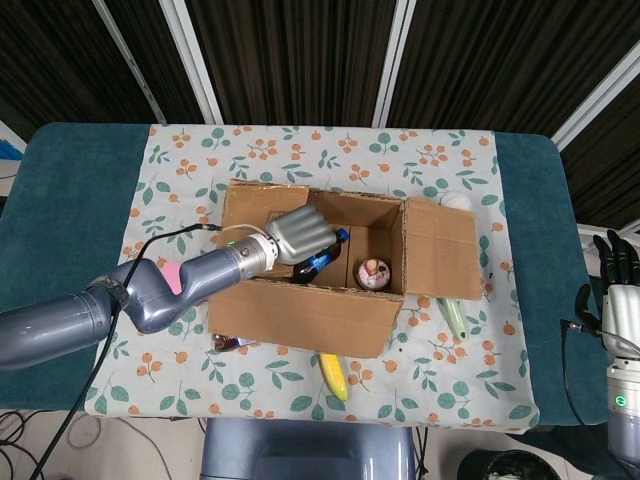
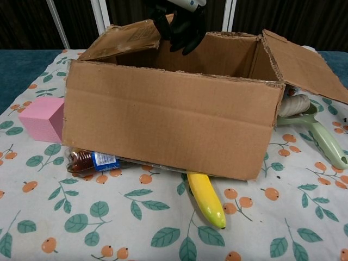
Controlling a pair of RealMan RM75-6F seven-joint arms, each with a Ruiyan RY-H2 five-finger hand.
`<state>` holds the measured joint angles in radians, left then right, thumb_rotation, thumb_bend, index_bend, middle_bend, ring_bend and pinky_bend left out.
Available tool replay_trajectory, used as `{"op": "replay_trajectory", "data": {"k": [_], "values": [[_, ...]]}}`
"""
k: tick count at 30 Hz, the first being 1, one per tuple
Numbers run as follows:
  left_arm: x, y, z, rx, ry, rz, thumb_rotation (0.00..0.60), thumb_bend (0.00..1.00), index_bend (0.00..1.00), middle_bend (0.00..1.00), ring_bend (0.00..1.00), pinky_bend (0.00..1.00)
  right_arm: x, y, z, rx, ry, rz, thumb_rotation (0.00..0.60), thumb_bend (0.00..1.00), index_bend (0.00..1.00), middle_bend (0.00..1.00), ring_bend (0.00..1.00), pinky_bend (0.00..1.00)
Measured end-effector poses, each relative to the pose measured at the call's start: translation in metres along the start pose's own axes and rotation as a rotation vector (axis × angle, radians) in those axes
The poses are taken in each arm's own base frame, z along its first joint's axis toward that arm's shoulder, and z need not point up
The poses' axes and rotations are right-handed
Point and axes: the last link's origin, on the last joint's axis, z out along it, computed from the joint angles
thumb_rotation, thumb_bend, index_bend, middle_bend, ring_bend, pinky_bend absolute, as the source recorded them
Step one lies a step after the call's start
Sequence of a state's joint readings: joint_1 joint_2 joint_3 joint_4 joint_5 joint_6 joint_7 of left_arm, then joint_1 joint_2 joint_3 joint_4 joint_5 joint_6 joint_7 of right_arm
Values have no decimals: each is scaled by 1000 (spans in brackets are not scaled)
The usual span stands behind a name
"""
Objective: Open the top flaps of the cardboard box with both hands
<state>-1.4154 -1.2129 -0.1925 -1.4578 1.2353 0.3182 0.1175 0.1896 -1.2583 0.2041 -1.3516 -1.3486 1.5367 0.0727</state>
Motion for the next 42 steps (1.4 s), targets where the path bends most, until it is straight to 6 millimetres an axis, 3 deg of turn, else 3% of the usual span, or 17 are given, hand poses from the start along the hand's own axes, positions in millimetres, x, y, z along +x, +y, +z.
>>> {"op": "replay_trajectory", "data": {"k": [11, 21, 32, 42], "values": [[29, -13, -27, 27, 61, 20, 600, 951, 512, 570, 451, 468, 0, 0, 0, -3, -1, 11, 600, 706, 84, 5, 57, 219], [47, -29, -72, 75, 91, 54, 600, 950, 508, 568, 449, 468, -1, -3, -1, 6, -3, 21, 600, 706, 88, 7, 58, 219], [32, -53, -138, 178, 122, 40, 600, 951, 507, 568, 448, 468, 1, -6, -2, 10, 5, 32, 600, 706, 91, 7, 58, 219], [-9, -66, -188, 258, 91, -19, 600, 950, 504, 566, 448, 467, 1, -7, -3, 11, 4, 39, 600, 706, 97, 7, 58, 219]]}}
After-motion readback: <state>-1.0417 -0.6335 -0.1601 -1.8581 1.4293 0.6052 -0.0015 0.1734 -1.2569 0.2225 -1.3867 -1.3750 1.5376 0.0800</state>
